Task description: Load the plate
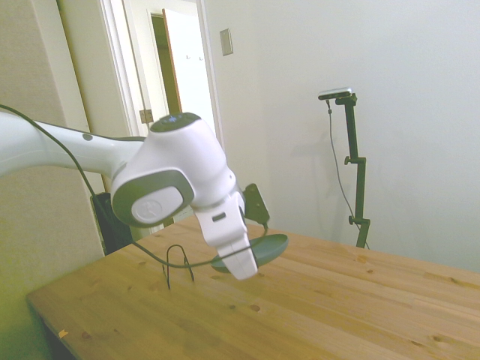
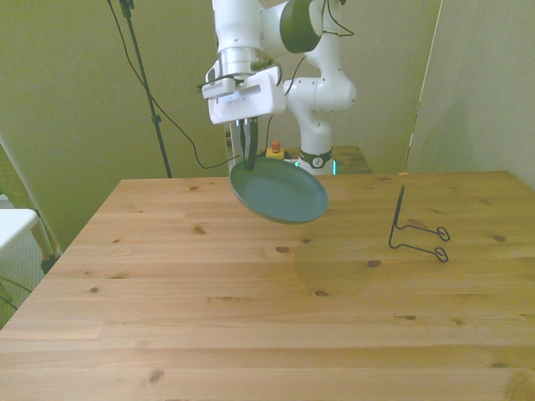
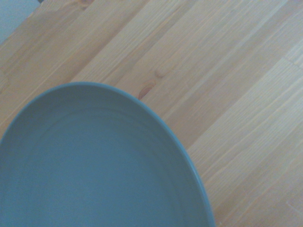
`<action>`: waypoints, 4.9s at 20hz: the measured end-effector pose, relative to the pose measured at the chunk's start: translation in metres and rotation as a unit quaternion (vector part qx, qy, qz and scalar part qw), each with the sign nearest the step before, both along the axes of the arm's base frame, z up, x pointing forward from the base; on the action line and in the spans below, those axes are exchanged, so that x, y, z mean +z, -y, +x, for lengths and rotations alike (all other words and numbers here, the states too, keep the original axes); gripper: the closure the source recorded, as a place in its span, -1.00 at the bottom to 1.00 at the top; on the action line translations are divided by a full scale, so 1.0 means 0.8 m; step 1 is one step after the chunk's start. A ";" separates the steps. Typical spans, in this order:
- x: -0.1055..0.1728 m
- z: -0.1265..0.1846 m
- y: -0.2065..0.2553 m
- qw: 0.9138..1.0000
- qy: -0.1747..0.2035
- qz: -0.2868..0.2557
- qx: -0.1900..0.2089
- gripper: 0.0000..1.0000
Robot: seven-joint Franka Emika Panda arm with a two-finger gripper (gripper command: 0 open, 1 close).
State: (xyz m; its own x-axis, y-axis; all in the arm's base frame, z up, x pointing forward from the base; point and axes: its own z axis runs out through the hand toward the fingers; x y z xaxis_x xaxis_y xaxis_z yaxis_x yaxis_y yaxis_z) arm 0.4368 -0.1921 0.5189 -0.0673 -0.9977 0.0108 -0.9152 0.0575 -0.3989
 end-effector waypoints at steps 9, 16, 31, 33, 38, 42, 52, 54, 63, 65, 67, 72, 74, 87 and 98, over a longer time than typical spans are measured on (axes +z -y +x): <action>0.071 0.013 -0.058 0.998 -0.060 -0.008 0.002 1.00; 0.120 0.028 -0.140 0.994 -0.093 0.025 -0.051 1.00; 0.148 0.106 -0.297 0.969 -0.228 -0.012 -0.094 1.00; 0.139 0.118 -0.315 0.967 -0.238 -0.020 -0.094 1.00; 0.126 0.140 -0.349 0.958 -0.269 -0.040 -0.089 1.00; 0.117 0.158 -0.368 0.954 -0.282 -0.057 -0.084 1.00; 0.111 0.199 -0.362 0.936 -0.334 -0.085 -0.072 1.00; 0.110 0.203 -0.367 0.927 -0.359 -0.097 -0.057 1.00; 0.081 0.223 -0.410 0.903 -0.404 -0.147 -0.001 1.00; 0.071 0.227 -0.419 0.900 -0.407 -0.154 0.007 1.00; 0.063 0.229 -0.426 0.898 -0.411 -0.159 0.014 1.00; 0.052 0.231 -0.437 0.893 -0.415 -0.175 0.022 1.00; 0.042 0.233 -0.440 0.889 -0.421 -0.181 0.024 1.00; -0.001 0.235 -0.453 0.861 -0.452 -0.232 0.028 1.00; -0.026 0.239 -0.463 0.841 -0.463 -0.278 0.038 1.00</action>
